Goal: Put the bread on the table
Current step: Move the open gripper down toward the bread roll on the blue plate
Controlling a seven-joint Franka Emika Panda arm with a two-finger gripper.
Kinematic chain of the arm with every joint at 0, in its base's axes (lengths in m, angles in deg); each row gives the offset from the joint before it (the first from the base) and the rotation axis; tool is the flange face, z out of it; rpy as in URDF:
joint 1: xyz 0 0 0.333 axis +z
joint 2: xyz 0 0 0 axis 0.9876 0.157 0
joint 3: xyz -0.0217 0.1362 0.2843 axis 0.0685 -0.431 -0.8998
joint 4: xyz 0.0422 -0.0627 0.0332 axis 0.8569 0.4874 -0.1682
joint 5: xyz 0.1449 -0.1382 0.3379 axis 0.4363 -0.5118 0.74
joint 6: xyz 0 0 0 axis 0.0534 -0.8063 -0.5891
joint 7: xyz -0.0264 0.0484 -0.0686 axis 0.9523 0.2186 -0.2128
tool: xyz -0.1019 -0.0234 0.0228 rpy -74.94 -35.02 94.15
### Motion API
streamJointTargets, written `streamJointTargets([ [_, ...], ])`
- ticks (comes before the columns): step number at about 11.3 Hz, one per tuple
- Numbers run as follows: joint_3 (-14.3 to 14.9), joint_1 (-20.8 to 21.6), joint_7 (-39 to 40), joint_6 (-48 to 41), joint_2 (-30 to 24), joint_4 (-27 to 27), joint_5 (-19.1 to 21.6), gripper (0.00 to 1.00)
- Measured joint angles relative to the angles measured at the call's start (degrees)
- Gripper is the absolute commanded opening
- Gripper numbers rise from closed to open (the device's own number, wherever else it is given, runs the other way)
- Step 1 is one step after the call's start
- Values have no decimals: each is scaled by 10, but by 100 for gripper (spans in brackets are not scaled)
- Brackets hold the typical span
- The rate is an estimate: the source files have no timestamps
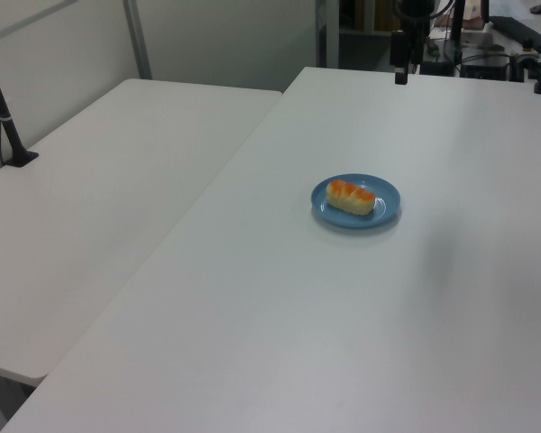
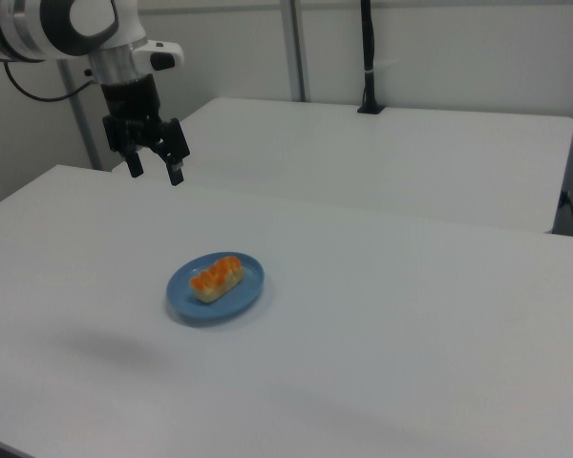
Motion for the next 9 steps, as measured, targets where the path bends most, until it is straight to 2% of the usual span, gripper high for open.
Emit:
streamJointTargets([
  [9, 0, 0, 8, 0, 2, 1, 0, 100],
])
